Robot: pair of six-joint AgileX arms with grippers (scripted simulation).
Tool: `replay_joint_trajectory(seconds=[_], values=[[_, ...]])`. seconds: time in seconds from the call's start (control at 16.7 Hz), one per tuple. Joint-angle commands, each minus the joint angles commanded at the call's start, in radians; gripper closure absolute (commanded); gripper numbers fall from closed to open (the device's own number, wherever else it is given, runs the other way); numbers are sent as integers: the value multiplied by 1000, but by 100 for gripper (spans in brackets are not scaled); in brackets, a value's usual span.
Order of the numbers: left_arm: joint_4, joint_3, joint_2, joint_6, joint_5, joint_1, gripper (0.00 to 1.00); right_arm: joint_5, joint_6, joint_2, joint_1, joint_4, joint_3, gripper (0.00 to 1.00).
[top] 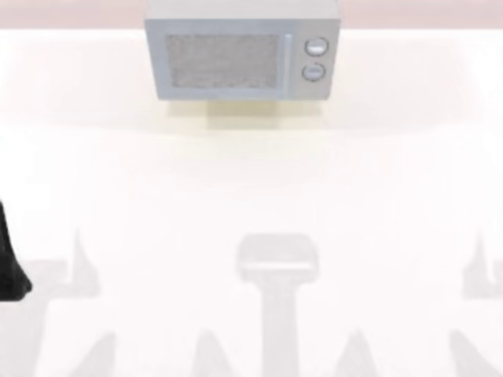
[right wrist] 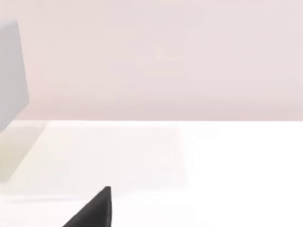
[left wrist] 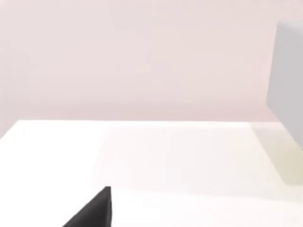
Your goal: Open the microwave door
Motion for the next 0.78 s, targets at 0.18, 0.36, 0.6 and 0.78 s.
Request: replay_joint_trajectory(seconds=[0.18, 0.36, 0.6, 0.78], values=[[0, 10, 10, -3, -5, -6, 0, 0, 0, 0, 0, 0, 0, 0], [0, 103, 104, -31, -48, -56, 0, 0, 0, 0, 0, 0, 0, 0], [-12, 340, 378, -95, -159, -179, 0, 0, 0, 0, 0, 0, 0, 0], [-34, 557, 676, -151, -265, -296, 0, 0, 0, 0, 0, 0, 0, 0]])
